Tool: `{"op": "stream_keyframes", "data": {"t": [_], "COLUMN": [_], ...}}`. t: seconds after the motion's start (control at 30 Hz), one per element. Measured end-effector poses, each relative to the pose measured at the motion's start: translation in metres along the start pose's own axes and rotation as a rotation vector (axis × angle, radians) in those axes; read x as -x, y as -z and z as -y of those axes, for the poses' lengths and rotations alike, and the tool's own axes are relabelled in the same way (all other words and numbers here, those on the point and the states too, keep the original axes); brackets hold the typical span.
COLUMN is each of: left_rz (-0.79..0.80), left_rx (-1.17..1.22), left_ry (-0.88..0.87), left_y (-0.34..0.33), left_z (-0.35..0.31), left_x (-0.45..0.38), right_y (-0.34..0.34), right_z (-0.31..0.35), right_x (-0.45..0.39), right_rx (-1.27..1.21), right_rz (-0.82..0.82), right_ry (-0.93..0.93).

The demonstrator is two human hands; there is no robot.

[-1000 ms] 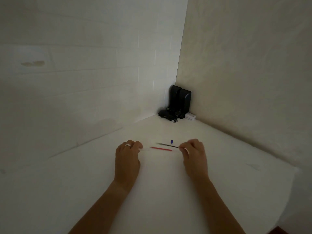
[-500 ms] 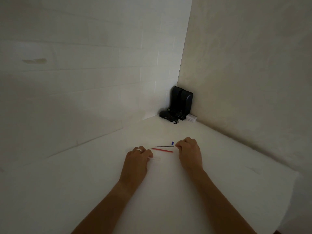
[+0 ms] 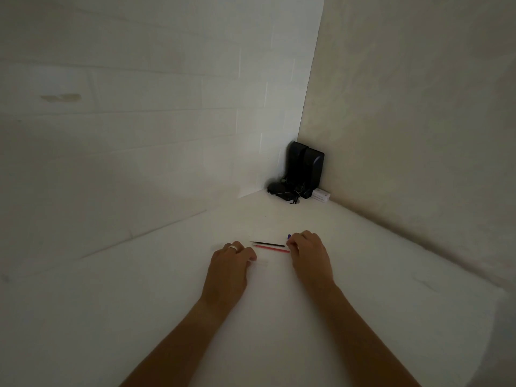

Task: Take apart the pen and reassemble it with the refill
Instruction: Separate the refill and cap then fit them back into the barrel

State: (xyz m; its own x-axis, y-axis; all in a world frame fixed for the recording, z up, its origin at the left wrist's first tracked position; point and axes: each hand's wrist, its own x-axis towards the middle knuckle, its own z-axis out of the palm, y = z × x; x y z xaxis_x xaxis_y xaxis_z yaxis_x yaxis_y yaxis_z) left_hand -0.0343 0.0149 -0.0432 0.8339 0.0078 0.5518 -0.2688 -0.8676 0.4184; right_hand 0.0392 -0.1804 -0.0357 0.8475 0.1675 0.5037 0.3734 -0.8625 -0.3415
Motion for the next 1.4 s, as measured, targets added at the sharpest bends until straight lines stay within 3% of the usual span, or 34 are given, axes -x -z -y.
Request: {"op": "stream_keyframes", "data": {"t": [0.37,0.57,0.7,1.4], "left_rz": [-0.072,-0.137,-0.126,-0.038], "left_rx": [-0.061,-0.139,-0.149,-0.031], "left_ry": [0.078,0.213,0.245,0.107], "left_y": [0.006,0.009,0.008,0.008], "left_z": [0.003,0.012,0.01,0.006], "left_x": [-0.001,-0.004,-0.003,-0.008], "right_y": [0.007,0.006,0.008,0.005], "right_z": [0.007,0.007,0.009,0.019], "right_x": [0.006,0.025,0.026,0.025], "right_rx": [-0.035,-0.065,-0.06,0.012], "right_rz": [0.19,0.039,0.037,-0.008], "right_ry": [0.046,-0.027,-0.015,0.136]}}
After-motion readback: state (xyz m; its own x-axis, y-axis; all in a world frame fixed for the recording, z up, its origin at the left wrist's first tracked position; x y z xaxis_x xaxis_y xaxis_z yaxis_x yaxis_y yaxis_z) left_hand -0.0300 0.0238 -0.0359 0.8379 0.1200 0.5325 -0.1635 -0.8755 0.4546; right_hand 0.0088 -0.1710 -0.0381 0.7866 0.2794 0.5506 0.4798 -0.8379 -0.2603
